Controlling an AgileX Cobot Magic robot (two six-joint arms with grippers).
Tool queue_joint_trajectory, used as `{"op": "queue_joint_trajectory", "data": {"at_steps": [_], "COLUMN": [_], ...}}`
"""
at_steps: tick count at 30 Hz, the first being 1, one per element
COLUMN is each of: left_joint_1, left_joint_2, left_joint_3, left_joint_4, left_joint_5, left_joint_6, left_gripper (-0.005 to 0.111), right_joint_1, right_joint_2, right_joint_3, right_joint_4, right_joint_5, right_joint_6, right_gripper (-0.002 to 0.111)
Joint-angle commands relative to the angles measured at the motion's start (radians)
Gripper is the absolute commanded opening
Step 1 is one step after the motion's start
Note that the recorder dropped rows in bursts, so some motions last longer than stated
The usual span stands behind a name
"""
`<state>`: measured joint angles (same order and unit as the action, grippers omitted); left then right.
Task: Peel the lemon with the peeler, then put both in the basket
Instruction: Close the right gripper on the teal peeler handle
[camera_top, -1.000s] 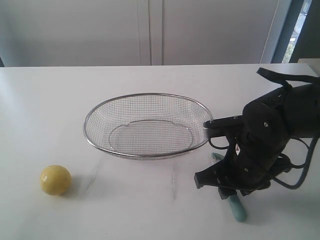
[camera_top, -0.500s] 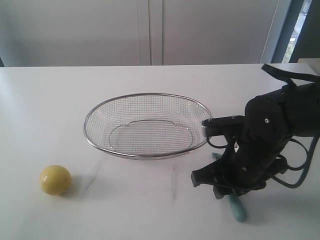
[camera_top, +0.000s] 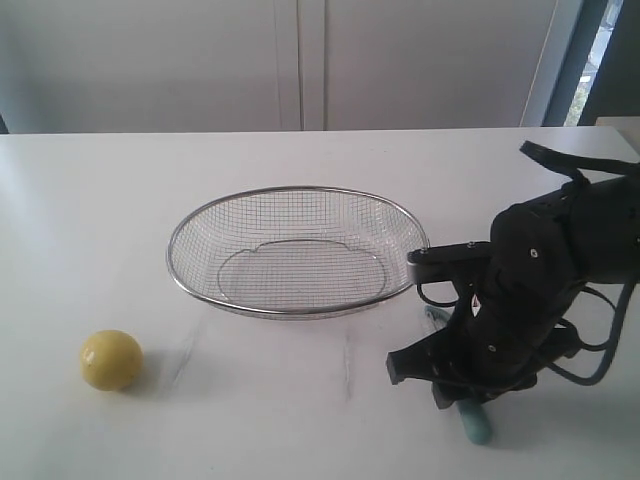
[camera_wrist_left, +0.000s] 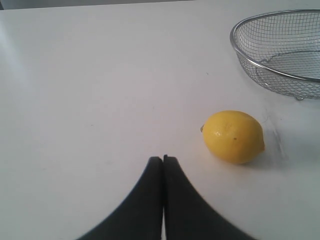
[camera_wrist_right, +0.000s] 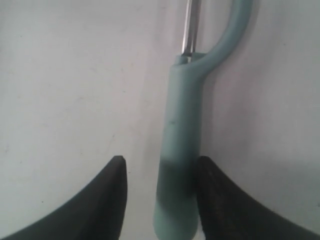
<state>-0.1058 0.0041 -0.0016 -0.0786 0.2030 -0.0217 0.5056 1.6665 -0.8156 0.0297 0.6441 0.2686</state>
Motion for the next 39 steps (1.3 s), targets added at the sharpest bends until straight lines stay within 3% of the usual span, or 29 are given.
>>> {"op": "queue_joint_trajectory", "data": {"at_steps": [1,39], "left_joint_1": [-0.007,-0.007], "left_joint_2": [-0.004,-0.004], "left_joint_3": [0.002,0.002], "left_joint_4": [-0.002,-0.002], "left_joint_5": [-0.001,-0.001], "left_joint_6": [0.001,0.001], "left_gripper": [0.000,0.000], "right_joint_1": [-0.007,-0.007], "right_joint_2": [0.001,0.083], "right_joint_3": [0.005,0.018], "right_joint_4": [-0.018,-0.061], "right_joint_5": [-0.012,-0.039], "right_joint_6": [0.005,0.080], "right_gripper": [0.042,0.042]}}
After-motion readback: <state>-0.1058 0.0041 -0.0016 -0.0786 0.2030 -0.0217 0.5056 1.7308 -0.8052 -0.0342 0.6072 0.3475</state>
